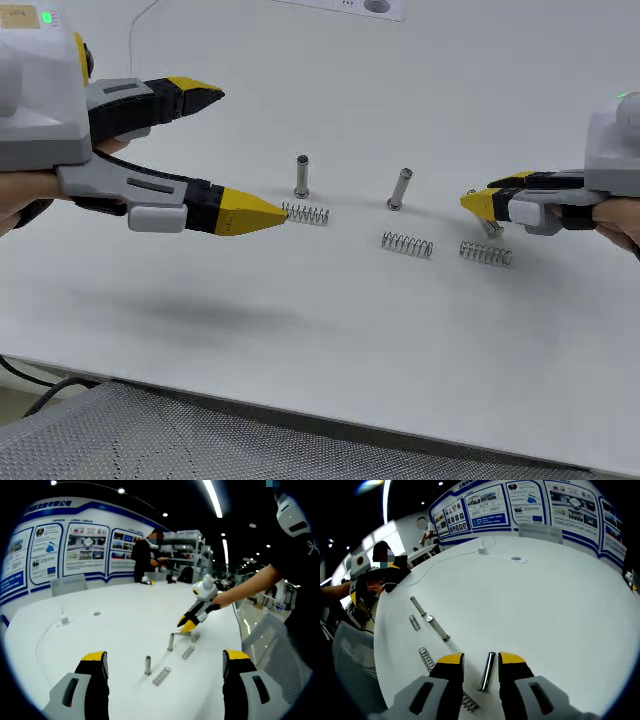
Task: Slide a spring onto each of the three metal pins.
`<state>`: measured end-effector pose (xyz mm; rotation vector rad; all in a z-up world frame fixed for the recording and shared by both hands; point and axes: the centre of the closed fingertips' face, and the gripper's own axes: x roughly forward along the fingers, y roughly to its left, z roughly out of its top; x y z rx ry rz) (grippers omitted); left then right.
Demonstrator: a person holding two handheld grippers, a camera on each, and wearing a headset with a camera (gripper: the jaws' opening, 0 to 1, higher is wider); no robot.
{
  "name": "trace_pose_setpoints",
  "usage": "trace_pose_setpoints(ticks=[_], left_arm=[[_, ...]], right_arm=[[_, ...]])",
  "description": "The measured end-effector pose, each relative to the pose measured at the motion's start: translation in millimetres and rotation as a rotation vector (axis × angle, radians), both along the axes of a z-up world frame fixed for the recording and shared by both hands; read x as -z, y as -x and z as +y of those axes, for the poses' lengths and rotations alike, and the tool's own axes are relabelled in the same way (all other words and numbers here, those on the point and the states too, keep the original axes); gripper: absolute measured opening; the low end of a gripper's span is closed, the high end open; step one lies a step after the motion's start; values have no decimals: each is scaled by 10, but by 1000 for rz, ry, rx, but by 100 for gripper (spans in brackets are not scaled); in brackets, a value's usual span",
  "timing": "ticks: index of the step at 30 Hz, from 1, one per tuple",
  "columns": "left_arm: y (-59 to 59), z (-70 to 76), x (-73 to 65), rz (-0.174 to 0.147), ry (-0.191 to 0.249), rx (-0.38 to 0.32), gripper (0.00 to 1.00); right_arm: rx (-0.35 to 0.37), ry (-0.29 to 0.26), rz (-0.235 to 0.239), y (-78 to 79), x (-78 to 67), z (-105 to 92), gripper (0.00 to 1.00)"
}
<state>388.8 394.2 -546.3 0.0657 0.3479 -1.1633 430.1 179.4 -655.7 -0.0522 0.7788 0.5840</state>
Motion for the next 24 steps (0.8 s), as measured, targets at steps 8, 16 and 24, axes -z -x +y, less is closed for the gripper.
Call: trace_pose_setpoints(ticks=[8, 16, 24], left_arm=[[-28, 70, 33, 6, -4, -20, 97], [-82, 134, 88, 12, -9, -36, 96], [-78, 52, 57, 7, 6, -26, 95]], right_arm=[[18, 67, 70, -33, 190, 14, 22], [49, 162, 114, -16, 250, -65, 10], [13, 227, 145, -23, 271, -37, 9]])
